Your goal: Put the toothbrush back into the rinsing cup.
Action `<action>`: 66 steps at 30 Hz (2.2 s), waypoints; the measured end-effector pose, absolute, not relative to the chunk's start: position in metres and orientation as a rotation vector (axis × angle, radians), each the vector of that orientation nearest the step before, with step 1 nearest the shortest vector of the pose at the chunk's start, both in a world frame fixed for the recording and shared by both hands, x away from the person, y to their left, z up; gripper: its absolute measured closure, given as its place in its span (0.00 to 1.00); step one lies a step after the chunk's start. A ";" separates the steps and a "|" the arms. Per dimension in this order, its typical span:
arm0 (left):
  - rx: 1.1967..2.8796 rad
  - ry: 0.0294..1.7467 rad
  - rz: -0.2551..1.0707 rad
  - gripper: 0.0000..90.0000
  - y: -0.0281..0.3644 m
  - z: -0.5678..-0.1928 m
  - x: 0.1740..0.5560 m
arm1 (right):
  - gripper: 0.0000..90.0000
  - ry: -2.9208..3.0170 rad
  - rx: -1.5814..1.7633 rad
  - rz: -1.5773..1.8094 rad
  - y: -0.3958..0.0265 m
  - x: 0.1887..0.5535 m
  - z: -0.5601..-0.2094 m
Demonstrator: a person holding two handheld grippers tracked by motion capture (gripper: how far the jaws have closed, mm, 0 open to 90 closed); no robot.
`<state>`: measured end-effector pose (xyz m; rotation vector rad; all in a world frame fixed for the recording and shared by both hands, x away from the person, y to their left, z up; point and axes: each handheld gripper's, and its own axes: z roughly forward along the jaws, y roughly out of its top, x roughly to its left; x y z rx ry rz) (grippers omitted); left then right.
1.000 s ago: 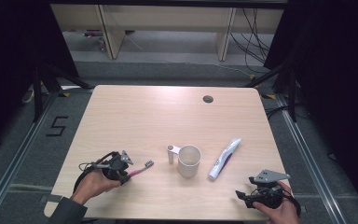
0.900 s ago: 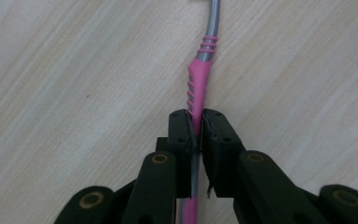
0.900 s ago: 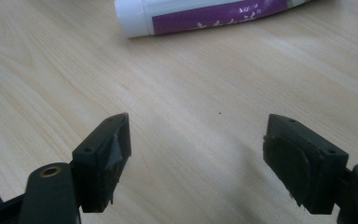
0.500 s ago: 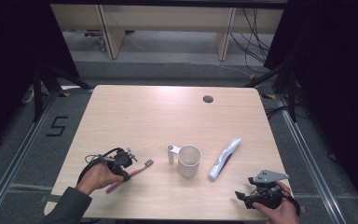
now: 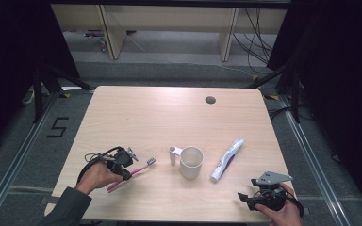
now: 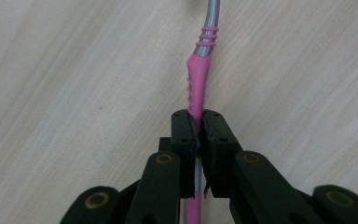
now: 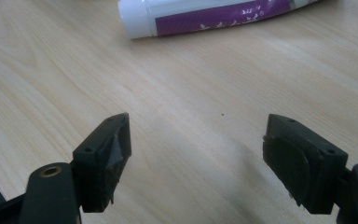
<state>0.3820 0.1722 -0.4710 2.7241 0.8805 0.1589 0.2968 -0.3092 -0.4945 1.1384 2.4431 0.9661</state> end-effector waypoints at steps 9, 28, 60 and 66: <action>2.580 0.848 0.207 0.93 0.179 -0.458 0.381 | 0.27 2.443 1.156 0.962 -0.309 0.296 -0.494; 1.997 0.903 0.351 0.93 0.176 -0.445 0.371 | 0.27 2.436 1.212 0.975 -0.308 0.294 -0.494; 1.652 0.844 0.430 0.93 0.149 -0.438 0.367 | 0.27 2.434 1.173 0.976 -0.309 0.295 -0.493; 1.615 0.814 0.441 0.93 0.139 -0.431 0.372 | 0.27 2.435 1.172 0.976 -0.309 0.295 -0.494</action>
